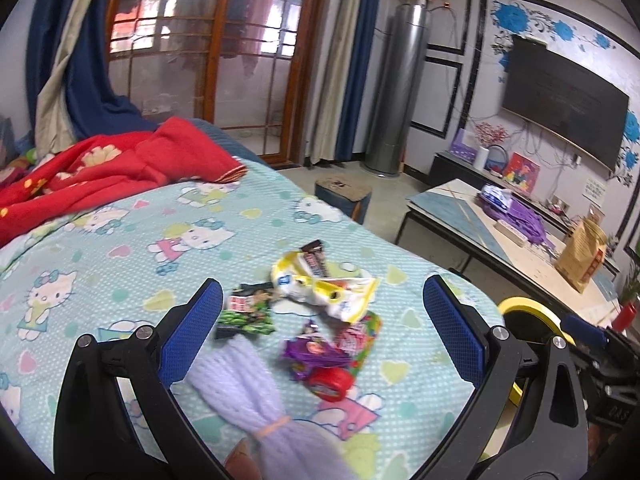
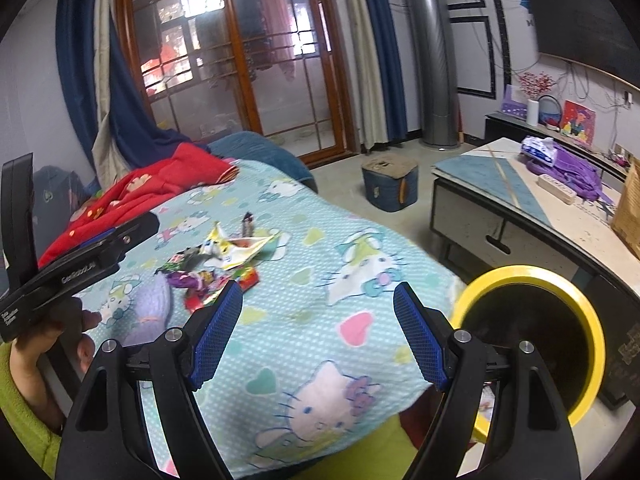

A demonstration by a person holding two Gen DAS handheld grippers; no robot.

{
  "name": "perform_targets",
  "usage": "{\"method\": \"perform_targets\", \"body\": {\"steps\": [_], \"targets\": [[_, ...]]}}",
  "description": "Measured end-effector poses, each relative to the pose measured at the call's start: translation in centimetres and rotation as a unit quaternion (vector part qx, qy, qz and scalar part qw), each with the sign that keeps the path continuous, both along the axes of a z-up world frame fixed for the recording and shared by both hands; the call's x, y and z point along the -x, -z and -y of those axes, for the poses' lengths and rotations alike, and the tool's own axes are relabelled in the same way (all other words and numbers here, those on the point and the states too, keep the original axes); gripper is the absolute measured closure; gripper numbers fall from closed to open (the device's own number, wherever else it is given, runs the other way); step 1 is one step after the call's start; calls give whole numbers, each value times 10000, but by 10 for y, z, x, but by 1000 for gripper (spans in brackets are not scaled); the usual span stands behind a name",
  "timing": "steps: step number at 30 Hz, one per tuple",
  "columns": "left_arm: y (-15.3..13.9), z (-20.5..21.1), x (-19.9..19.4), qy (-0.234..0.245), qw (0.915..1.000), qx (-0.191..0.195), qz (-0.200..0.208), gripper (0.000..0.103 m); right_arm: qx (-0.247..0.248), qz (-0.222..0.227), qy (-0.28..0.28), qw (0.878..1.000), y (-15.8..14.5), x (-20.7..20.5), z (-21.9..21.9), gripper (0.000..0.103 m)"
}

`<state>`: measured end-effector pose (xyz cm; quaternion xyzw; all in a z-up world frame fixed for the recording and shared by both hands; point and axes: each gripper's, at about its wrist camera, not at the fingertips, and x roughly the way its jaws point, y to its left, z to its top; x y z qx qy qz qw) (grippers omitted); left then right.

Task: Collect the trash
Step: 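Move both open tools back over the wrappers on the bed, then grasp the green snack packet with the left tool while the right tool grasps the candy tube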

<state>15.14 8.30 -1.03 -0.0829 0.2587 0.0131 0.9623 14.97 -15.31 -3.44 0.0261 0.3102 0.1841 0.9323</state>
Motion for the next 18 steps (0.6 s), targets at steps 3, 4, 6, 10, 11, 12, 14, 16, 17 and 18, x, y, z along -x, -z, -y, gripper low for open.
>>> {"method": "perform_targets", "body": {"steps": [3, 4, 6, 10, 11, 12, 14, 16, 17, 18], "targets": [[5, -16, -3, -203, 9997, 101, -83, 11, 57, -99, -127, 9999, 7, -6, -18, 28], [6, -20, -3, -252, 9995, 133, -112, 11, 69, -153, -185, 9997, 10, -9, -26, 27], [11, -31, -5, -355, 9990, 225, -173, 11, 92, -226, -251, 9994, 15, -14, -35, 28], [19, -50, -6, -543, 9974, 393, -279, 11, 106, -440, -366, 9983, 26, -26, -56, 28], [22, -56, -7, -591, 9967, 449, -328, 11, 110, -514, -411, 9978, 29, -31, -62, 28], [24, -60, -8, -613, 9962, 501, -357, 12, 127, -554, -433, 9974, 32, -35, -66, 28], [30, -66, -10, -638, 9951, 621, -432, 17, 145, -652, -493, 9965, 36, -41, -74, 28], [36, -72, -13, -625, 9940, 732, -523, 21, 142, -768, -538, 9955, 42, -49, -82, 28], [39, -74, -14, -615, 9935, 778, -549, 24, 151, -819, -548, 9950, 44, -52, -85, 28], [42, -76, -15, -593, 9929, 855, -584, 28, 153, -876, -567, 9944, 47, -56, -89, 29]]}}
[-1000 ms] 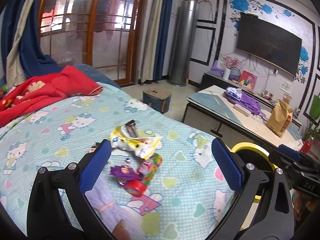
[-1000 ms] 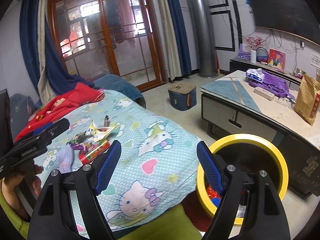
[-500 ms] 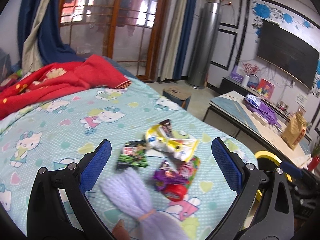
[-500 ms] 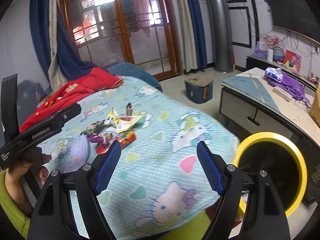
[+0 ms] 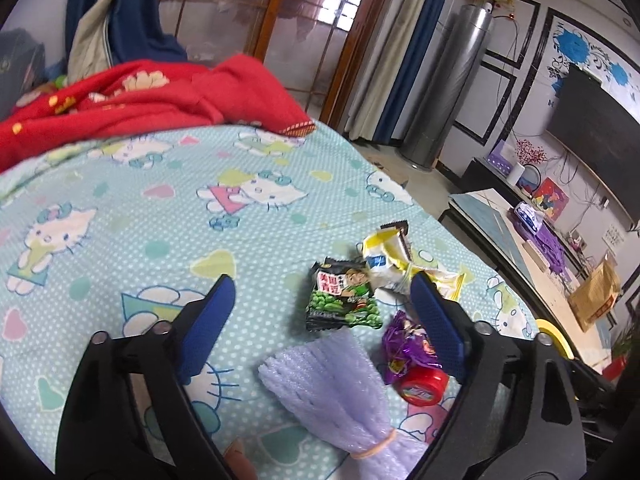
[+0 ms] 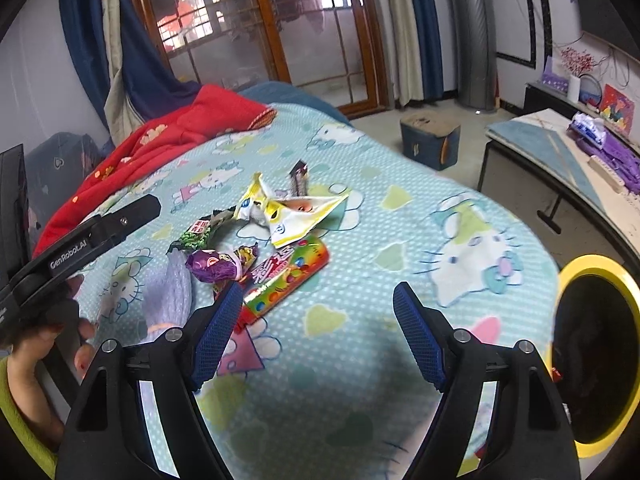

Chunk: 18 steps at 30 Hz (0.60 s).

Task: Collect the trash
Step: 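Grasp the green snack packet with the left tool while the right tool grasps the candy tube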

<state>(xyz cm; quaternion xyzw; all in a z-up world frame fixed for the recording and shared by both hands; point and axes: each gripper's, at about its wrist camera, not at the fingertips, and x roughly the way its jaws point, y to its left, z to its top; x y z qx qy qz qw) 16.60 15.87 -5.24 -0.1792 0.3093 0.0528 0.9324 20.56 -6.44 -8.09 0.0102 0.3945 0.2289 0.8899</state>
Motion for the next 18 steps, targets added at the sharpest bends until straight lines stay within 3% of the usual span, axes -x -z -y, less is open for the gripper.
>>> {"method": "perform_targets", "body": {"steps": [8, 14, 18], "targets": [[21, -12, -15, 210, 9964, 792, -233, 39, -78, -492, 26, 9988, 20, -29, -17, 42], [37, -22, -21, 251, 9895, 1379, -365, 44, -364, -784, 1, 9963, 27, -39, -25, 43], [44, -23, -23, 309, 9853, 1616, -458, 55, -499, -997, -84, 9937, 32, -41, -33, 47]]}}
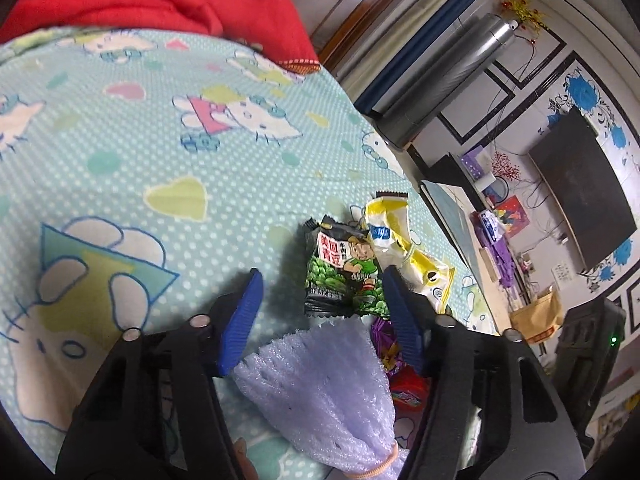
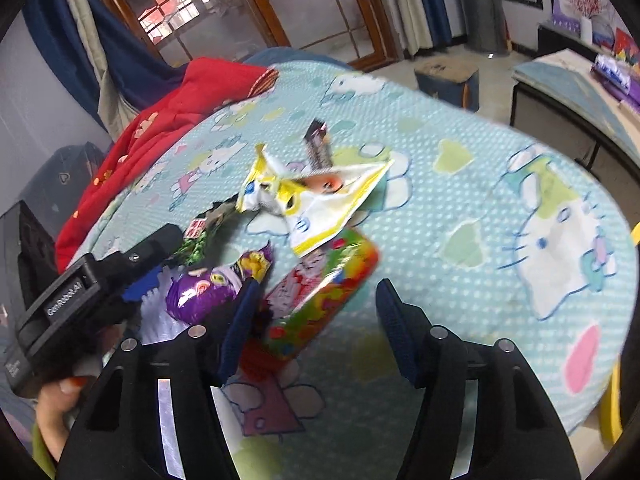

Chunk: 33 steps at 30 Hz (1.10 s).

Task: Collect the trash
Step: 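Grasp the green snack packet with the left tool while the right tool grasps the candy tube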

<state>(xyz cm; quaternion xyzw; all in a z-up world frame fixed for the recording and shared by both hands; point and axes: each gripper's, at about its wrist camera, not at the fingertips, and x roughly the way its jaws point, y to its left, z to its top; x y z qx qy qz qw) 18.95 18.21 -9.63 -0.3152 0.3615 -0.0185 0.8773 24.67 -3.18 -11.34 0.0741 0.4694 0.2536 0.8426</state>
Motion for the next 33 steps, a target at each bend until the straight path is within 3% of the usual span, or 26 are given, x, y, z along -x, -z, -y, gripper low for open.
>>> {"method": "perform_targets", "body": {"steps": [4, 10, 17, 22, 33], "targets": [[4, -2, 0, 41, 9999, 151, -29, 66, -36, 82, -36, 10000, 1, 4, -4, 51], [9, 1, 1, 189, 9990, 382, -99, 92, -368, -53, -12, 9993, 4, 7, 8, 55], [6, 5, 2, 342, 9981, 516, -36, 98, -616, -178, 93, 9979, -2, 16, 26, 59], [-4, 3, 8, 252, 9986, 446, 162, 100, -711, 12, 64, 9974, -13, 28, 38, 66], [-46, 5, 27, 15, 9962, -164, 858, 101, -596, 463, 22, 9971, -29, 45, 49, 70]]}}
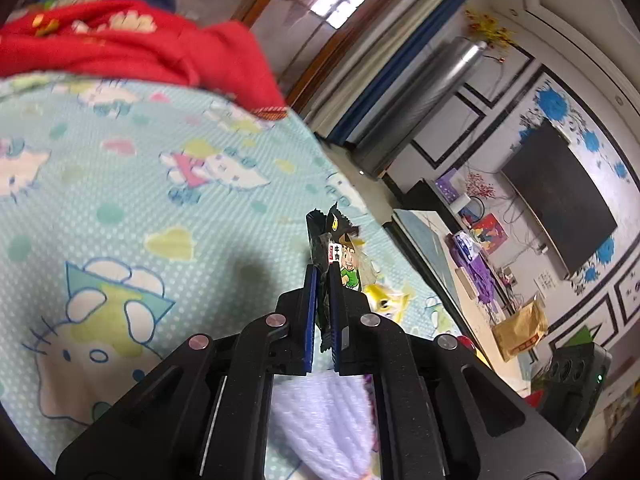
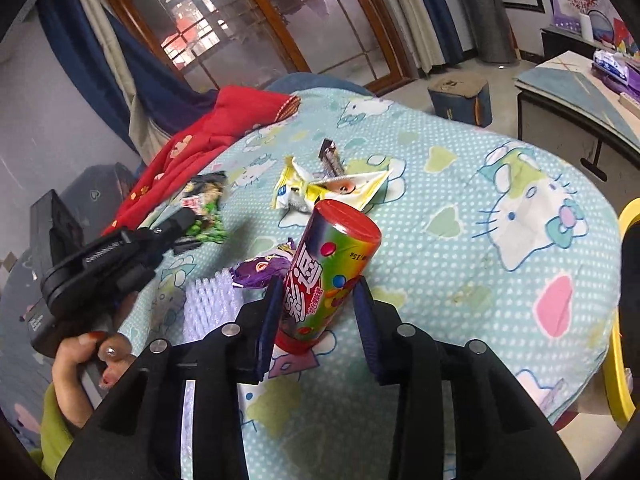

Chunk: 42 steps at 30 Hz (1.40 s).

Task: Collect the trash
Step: 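Grasp the green snack packet with the left tool while the right tool grasps the candy tube, then carry both items over the yellow bin and open both tools to drop them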

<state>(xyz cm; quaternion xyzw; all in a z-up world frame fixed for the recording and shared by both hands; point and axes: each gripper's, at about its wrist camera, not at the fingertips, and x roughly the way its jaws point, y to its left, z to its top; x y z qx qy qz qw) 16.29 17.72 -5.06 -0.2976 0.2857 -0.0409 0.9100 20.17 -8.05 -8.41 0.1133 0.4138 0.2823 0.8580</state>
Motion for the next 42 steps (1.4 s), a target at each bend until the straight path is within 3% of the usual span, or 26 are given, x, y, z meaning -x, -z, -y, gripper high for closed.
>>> {"method": "perform_targets", "body": {"steps": [5, 15, 26, 42], "targets": [[-20, 15, 5, 129, 9990, -355, 218, 101, 26, 145, 188, 9997, -7, 2, 15, 72], [-34, 55, 9, 633, 9956, -564, 407, 101, 39, 529, 590, 9968, -31, 5, 53, 73], [-44, 108, 15, 1247, 9870, -866, 533, 100, 100, 815, 830, 9932, -52, 6, 91, 74], [-50, 170, 22, 1912, 9722, -1187, 651, 100, 394, 1077, 1420, 9832, -55, 20, 161, 74]]}}
